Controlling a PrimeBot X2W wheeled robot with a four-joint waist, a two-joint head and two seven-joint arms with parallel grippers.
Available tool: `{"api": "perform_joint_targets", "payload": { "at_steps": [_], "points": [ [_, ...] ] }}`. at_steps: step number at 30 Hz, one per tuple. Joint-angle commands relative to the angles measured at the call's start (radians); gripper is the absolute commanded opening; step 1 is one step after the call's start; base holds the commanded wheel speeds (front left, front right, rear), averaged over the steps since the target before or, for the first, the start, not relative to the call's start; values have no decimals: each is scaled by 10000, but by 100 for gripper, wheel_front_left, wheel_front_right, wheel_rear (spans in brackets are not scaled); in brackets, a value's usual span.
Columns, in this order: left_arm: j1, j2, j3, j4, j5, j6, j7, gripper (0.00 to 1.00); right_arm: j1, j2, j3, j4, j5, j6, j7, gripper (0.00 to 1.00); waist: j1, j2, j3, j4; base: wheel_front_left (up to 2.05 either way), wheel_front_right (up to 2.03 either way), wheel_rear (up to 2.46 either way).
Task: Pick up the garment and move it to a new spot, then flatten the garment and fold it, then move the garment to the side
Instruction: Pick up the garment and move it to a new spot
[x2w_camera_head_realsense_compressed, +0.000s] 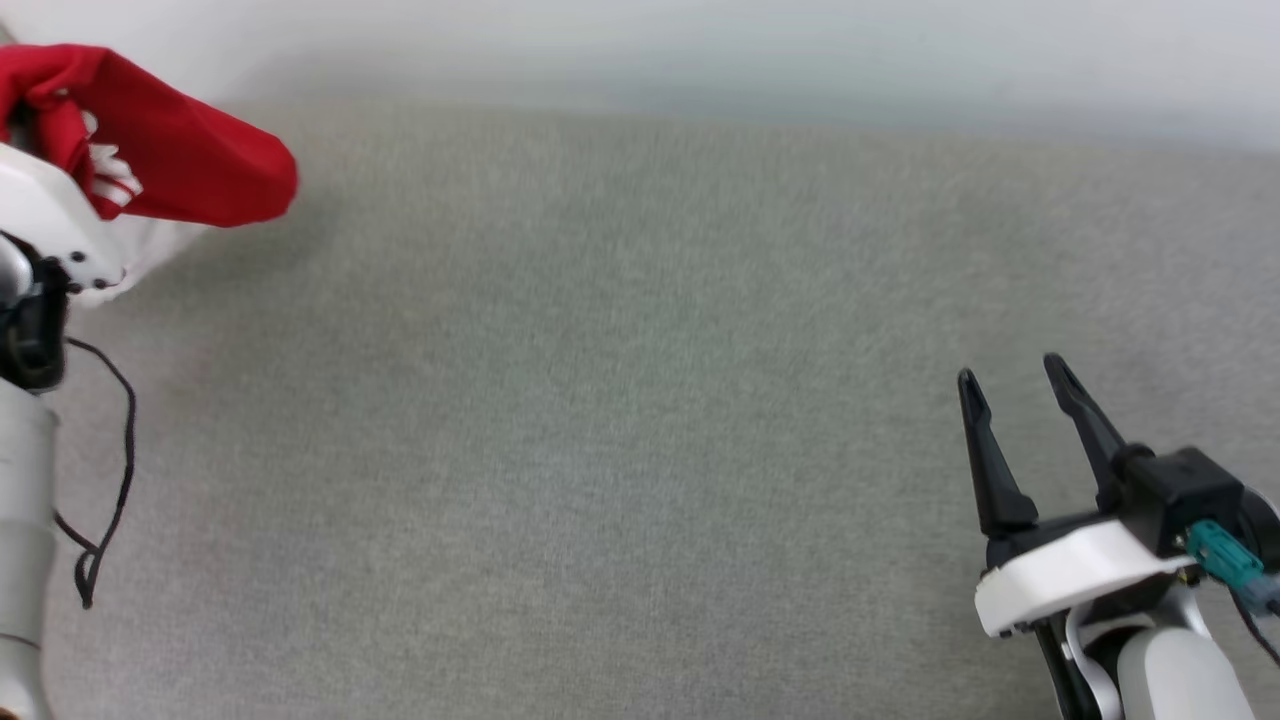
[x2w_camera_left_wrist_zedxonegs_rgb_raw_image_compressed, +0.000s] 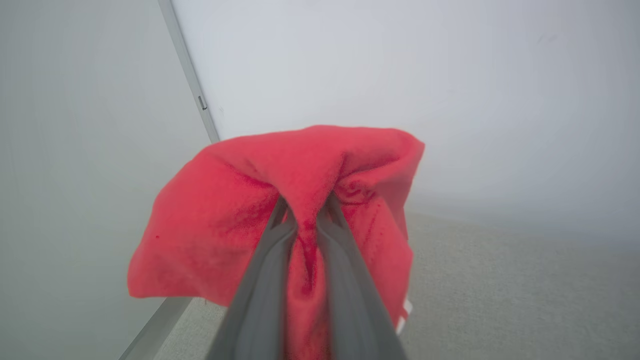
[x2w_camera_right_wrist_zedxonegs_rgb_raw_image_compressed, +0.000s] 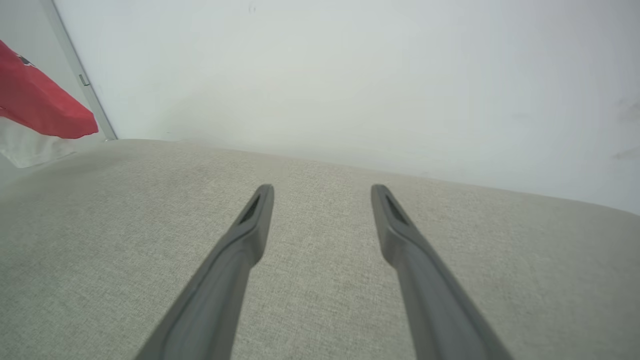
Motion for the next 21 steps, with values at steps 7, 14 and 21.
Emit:
{"api": "perform_joint_targets", "payload": {
  "at_steps": [7,14,21],
  "points": [
    [926,-1038,-499,-1220,79,-36,-920,0,875,2,-253,-43,267,-3,184,100,0,0,-1785,-795,0,0,0],
    [2131,-2516,-1412,-2687,-146,-271,-676,0,1422,3,-464,-413,295,-3,540,100,0,0,-2142,-1413,0,0,0],
    [3957,-4140,-3312,-3627,-307,-728,-142,0,1555,5,-565,-890,298,-3,857,100,0,0,-1687,-2145,0,0,0]
  ]
}}
